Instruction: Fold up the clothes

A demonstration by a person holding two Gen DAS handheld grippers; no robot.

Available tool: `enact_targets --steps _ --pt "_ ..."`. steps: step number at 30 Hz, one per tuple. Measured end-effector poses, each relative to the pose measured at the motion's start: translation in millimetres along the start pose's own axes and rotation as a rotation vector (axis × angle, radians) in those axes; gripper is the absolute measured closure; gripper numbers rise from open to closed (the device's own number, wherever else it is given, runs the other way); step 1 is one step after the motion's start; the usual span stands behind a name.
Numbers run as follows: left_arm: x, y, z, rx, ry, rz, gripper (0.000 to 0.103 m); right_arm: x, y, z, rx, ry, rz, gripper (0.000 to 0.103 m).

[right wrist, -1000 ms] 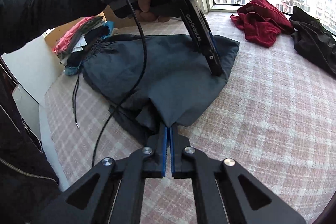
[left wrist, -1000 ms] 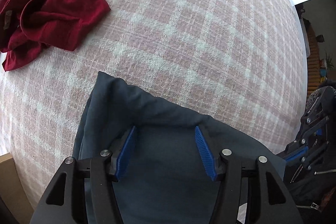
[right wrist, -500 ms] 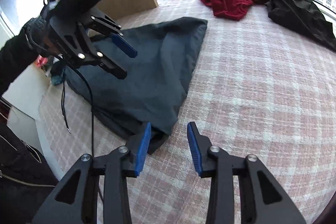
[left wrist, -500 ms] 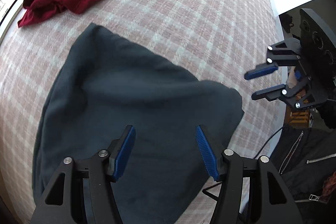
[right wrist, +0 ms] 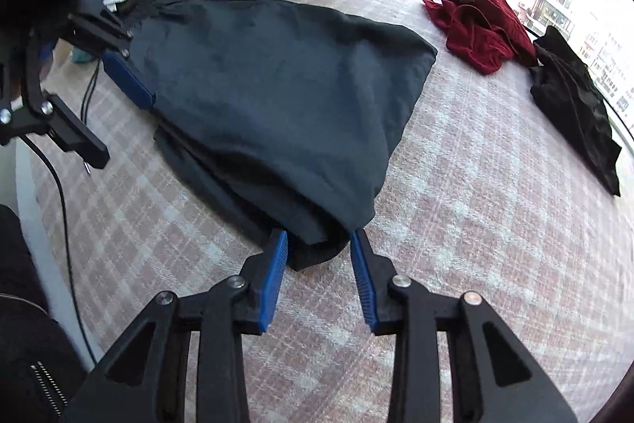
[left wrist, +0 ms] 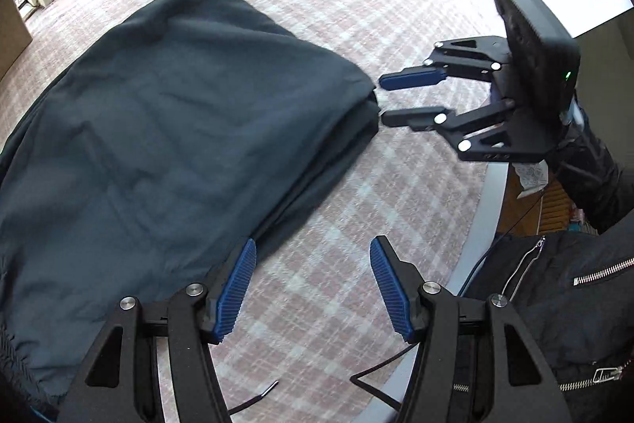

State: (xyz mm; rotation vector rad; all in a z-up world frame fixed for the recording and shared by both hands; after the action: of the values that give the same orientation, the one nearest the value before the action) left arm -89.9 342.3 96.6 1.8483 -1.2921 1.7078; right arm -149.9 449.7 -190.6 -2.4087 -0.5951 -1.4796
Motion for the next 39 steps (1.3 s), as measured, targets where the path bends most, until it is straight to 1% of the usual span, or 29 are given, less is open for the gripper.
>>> enact_targets --steps 2,5,7,8,9,11,12,14,15,17,19,20,21,22,23,25,27,28,29,31,32,33,34,35,36,37,38,39 --pt "-21.1 -0.5 -2.5 0.011 -0.022 0.001 0.045 -10.0 5.6 0.6 0.032 0.007 0.041 0.070" --pt "-20.3 20.5 -6.2 0.066 -0.034 -0.014 0.045 -21.7 12.7 -4.5 0.087 -0.012 0.133 0.070" --pt "-19.1 34.3 -7.2 0.095 -0.035 -0.039 0.045 -21.3 4.3 -9.2 0.030 -0.019 0.166 0.072" --pt "-23.7 40.1 -8.8 0.110 -0.037 -0.053 0.045 -12.4 -5.9 -12.3 -0.035 -0.033 0.167 0.076" --pt "-28.3 45.8 -10.3 0.125 -0.038 -0.068 0.045 -3.2 -16.2 -15.5 -0.096 -0.048 0.165 0.081" --pt "-23.9 54.6 -3.2 0.152 -0.052 -0.068 0.045 12.3 -31.8 -17.0 -0.172 -0.067 0.124 0.081" --pt "-25.1 57.0 0.5 0.165 -0.059 -0.068 0.045 16.0 -32.5 -16.6 -0.184 -0.063 0.088 0.080" --pt "-38.7 58.6 4.6 0.192 -0.065 -0.080 0.045 23.4 -33.9 -15.8 -0.209 -0.054 0.018 0.075" --pt "-38.7 59.8 8.9 0.203 -0.070 -0.084 0.045 27.2 -34.5 -15.4 -0.221 -0.050 -0.018 0.071" --pt "-38.0 61.6 17.2 0.227 -0.085 -0.089 0.045 34.7 -35.9 -14.6 -0.246 -0.041 -0.088 0.071" --pt "-36.3 59.0 21.3 0.243 -0.117 -0.081 0.045 42.4 -37.3 -13.9 -0.270 -0.032 -0.159 0.070" --pt "-38.3 54.5 21.2 0.240 -0.132 -0.076 0.045 46.3 -37.9 -13.5 -0.282 -0.027 -0.195 0.068" --pt "-40.3 50.5 20.8 0.231 -0.149 -0.069 0.045 48.9 -41.1 -14.4 -0.302 -0.028 -0.218 0.062" --pt "-42.2 46.6 20.4 0.223 -0.165 -0.062 0.044 48.1 -50.4 -18.6 -0.342 -0.041 -0.209 0.056" --pt "-46.8 45.1 19.5 0.218 -0.170 -0.057 0.042 45.9 -59.6 -23.0 -0.383 -0.050 -0.201 0.054" --pt "-62.9 47.9 16.5 0.217 -0.147 -0.054 0.041 29.1 -74.7 -36.1 -0.433 -0.043 -0.172 0.054" --pt "-78.9 50.8 13.5 0.216 -0.124 -0.050 0.042 6.9 -85.5 -53.0 -0.446 -0.031 -0.141 0.054" --pt "-82.0 49.2 12.7 0.202 -0.134 -0.048 0.037 -3.1 -88.0 -59.3 -0.456 -0.019 -0.142 0.054" --pt "-79.7 45.5 13.5 0.185 -0.148 -0.046 0.035 -10.1 -87.8 -62.7 -0.469 -0.006 -0.169 0.054" --pt "-69.7 44.8 20.2 0.197 -0.138 -0.065 0.037 -24.1 -87.4 -69.5 -0.494 0.020 -0.222 0.054" --pt "-57.6 46.0 27.4 0.204 -0.162 -0.085 0.036 -29.6 -86.1 -72.1 -0.501 0.031 -0.243 0.054" --pt "-44.1 49.0 37.8 0.218 -0.185 -0.104 0.036 -30.4 -82.1 -72.5 -0.493 0.037 -0.242 0.054" --pt "-31.3 52.8 50.4 0.238 -0.197 -0.121 0.036 -27.1 -77.8 -72.8 -0.477 0.035 -0.208 0.054" --pt "-23.1 55.0 62.8 0.247 -0.193 -0.144 0.036 -20.1 -72.3 -73.4 -0.449 0.017 -0.161 0.054" --pt "-20.8 55.1 75.1 0.244 -0.168 -0.173 0.036 -12.0 -65.1 -73.9 -0.418 0.000 -0.130 0.054" --pt "-18.4 55.1 87.4 0.240 -0.142 -0.203 0.035 -1.5 -53.7 -74.1 -0.380 -0.015 -0.138 0.054" --pt "-16.0 55.2 99.7 0.237 -0.117 -0.232 0.036 7.9 -41.4 -74.0 -0.345 -0.024 -0.167 0.054" --pt "-17.0 54.5 108.7 0.237 -0.094 -0.241 0.036 14.9 -26.4 -72.8 -0.317 -0.019 -0.249 0.054"
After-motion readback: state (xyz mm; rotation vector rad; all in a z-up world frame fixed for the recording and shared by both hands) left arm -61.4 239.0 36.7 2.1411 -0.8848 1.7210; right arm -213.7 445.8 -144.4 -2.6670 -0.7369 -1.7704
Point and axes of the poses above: each gripper's, at about its wrist camera, not at the fingertips, and x roughly against the way its jaws point, y to its left, z to its underside, the point moved 2 cm from there along -x, roughly the way its jaws point, and after that the axes turned 4 degrees about -x, right-handed, at the moved point
